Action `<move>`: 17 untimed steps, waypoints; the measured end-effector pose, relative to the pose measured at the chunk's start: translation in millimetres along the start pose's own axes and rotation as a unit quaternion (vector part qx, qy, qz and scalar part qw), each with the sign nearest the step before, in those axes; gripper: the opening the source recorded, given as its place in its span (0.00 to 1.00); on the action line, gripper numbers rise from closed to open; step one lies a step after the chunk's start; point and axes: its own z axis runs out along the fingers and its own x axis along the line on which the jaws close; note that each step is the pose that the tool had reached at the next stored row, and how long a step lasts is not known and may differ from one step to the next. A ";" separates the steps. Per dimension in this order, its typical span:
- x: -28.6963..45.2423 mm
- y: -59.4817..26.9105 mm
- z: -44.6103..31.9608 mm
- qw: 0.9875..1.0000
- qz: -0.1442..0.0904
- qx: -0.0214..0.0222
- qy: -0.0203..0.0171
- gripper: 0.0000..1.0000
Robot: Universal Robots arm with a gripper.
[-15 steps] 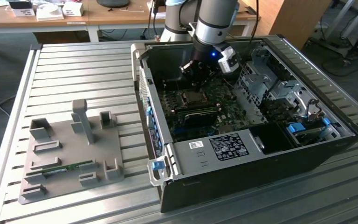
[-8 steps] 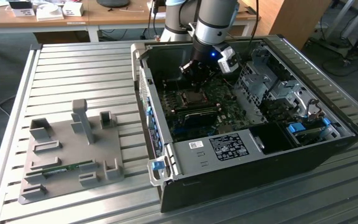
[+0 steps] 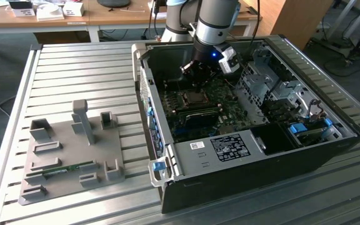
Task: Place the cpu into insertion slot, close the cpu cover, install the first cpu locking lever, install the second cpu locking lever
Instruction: 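Close the cpu cover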
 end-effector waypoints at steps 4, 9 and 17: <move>0.3 0.0 0.0 1.000 0.000 0.000 0.000 0.11; 2.2 0.1 0.2 1.000 0.000 0.000 0.000 0.11; 3.1 0.2 0.2 1.000 0.000 0.000 0.000 0.11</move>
